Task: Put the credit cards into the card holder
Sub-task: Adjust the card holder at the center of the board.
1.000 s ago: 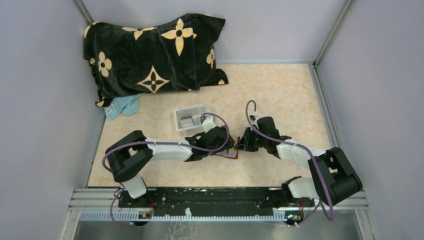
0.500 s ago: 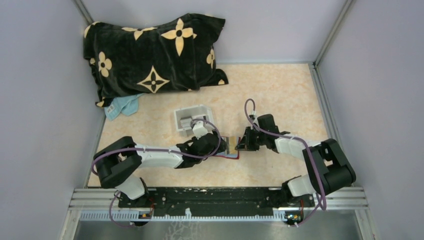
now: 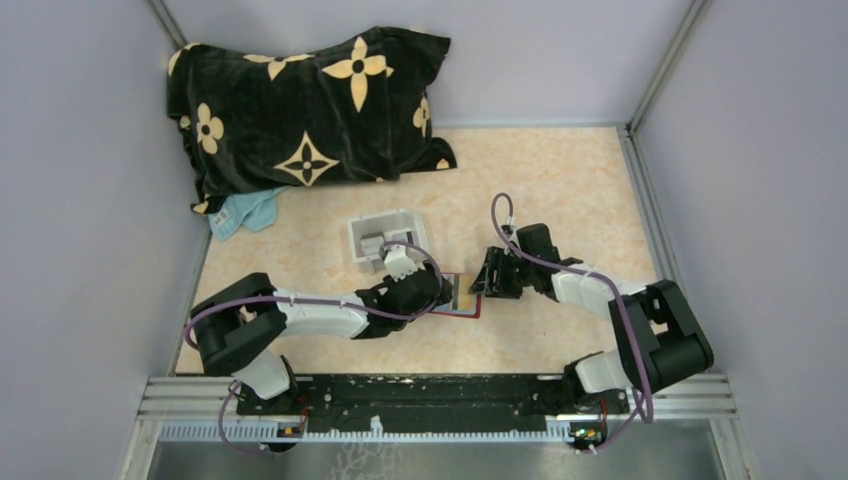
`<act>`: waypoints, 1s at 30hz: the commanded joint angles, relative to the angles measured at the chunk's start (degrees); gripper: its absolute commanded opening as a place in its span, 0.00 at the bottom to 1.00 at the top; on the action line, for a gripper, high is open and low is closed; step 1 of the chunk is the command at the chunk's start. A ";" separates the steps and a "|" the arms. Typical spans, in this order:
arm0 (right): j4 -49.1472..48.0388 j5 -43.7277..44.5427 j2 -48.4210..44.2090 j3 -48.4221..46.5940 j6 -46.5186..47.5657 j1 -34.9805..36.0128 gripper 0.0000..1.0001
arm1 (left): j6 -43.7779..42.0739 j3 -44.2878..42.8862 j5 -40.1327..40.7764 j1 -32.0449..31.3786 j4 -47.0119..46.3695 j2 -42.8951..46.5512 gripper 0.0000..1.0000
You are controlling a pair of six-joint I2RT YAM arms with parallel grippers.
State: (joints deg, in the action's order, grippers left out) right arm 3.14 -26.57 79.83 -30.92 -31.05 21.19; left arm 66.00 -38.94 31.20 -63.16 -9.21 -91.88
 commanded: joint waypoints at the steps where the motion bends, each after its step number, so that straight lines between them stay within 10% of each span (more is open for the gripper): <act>1: 2.06 3.87 -3.77 -1.96 1.14 -0.39 0.52 | 2.25 3.35 -0.66 0.06 16.22 -4.70 0.81; 16: 1.00 7.70 -5.65 -0.46 0.36 0.52 0.25 | -4.74 -4.53 4.86 -0.38 16.79 1.65 0.82; 30: 0.78 11.57 -5.91 0.23 -0.54 4.80 0.20 | -6.33 0.66 6.31 -0.63 14.82 10.23 0.81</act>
State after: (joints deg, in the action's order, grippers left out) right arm 5.91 -16.12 74.67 -30.74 -31.11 24.36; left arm 61.60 -39.09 36.93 -63.55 6.76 -84.01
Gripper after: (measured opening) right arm 0.211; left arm 0.814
